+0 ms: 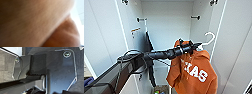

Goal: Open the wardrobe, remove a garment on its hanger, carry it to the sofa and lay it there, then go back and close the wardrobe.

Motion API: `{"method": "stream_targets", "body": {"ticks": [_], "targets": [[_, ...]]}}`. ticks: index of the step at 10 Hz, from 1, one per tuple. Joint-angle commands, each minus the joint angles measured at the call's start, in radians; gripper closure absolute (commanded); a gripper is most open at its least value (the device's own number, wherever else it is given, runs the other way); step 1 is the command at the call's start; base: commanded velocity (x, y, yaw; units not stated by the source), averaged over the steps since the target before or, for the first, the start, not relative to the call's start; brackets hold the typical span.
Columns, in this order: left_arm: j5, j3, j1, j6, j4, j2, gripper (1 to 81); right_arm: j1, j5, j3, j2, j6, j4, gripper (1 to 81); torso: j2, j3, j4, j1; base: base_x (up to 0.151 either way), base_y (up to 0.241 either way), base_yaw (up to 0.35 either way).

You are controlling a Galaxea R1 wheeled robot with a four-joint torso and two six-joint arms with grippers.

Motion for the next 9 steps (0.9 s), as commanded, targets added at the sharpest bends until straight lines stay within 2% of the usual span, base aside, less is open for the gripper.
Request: {"method": "stream_targets", "body": {"ticks": [1,9], "targets": [[-0.053,0.055,-0.215,0.019,-0.010,0.005,81.1,0.043,-0.044,0.008,0.009,-0.003,-0.005,1.0,0.000,0.000,0.000,0.000,-0.132,0.000,0.000],[-0.047,0.112,-0.204,0.045,-0.008,-0.016,81.1,0.045,-0.044,0.009,0.009,-0.003,-0.005,1.0,0.000,0.000,0.000,-0.001,-0.132,0.000,0.000]]}}
